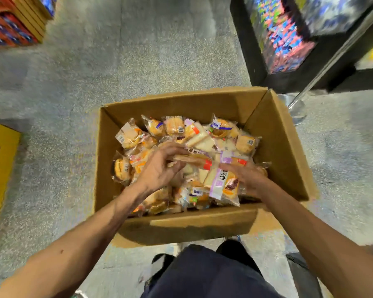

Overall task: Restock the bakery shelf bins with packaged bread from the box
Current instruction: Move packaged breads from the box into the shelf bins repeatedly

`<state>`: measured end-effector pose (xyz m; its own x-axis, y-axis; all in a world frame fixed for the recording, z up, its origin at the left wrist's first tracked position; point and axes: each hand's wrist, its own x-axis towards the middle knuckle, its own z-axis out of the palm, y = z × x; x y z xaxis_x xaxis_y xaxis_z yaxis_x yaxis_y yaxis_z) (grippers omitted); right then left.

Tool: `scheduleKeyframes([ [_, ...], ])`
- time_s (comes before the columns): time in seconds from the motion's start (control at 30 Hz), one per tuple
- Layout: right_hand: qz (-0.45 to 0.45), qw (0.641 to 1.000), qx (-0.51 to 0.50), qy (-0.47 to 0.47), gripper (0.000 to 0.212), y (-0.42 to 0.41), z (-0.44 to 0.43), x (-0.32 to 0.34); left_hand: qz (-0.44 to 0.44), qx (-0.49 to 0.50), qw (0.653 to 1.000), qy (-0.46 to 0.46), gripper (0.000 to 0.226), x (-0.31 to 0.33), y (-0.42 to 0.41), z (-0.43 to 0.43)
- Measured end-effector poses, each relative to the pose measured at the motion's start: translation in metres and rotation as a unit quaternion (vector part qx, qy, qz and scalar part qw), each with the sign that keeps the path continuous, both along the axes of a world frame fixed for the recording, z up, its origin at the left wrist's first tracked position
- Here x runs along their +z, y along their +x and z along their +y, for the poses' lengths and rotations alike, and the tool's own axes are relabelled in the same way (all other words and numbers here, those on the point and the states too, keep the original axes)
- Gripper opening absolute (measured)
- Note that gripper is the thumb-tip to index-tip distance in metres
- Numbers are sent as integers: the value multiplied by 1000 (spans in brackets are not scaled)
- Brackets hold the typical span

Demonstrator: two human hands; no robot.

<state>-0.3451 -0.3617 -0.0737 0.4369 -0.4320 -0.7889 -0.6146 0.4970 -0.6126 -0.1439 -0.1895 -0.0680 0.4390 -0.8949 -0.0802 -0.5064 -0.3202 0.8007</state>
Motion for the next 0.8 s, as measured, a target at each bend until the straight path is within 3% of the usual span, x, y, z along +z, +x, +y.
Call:
scheduleKeyframes([
  [0.17, -41, 995, -88, -33, 46, -6, 48, 50, -40, -50, 986, -155, 28, 50, -8, 34],
  [0.27, -82, 987, -128, -46, 36, -21, 67, 85, -32, -62, 975, -209, 23, 89, -23, 41],
  [0.4, -138, 972, -173, -75, 46, -50, 87, 121, -22, -41, 958, -282, 10, 134, -48, 41],
  [0.53, -205, 941, -241, -121, 44, -87, 102, 160, -29, -17, 945, -325, 51, 170, -80, 34],
  [0.67, -229, 908, -301, -179, 41, -138, 121, 192, 164, -21, 940, -300, 91, 213, -134, 28],
  [0.8, -247, 867, -368, -229, 34, -207, 146, 218, 308, -79, 921, -224, 100, 240, -197, 31],
])
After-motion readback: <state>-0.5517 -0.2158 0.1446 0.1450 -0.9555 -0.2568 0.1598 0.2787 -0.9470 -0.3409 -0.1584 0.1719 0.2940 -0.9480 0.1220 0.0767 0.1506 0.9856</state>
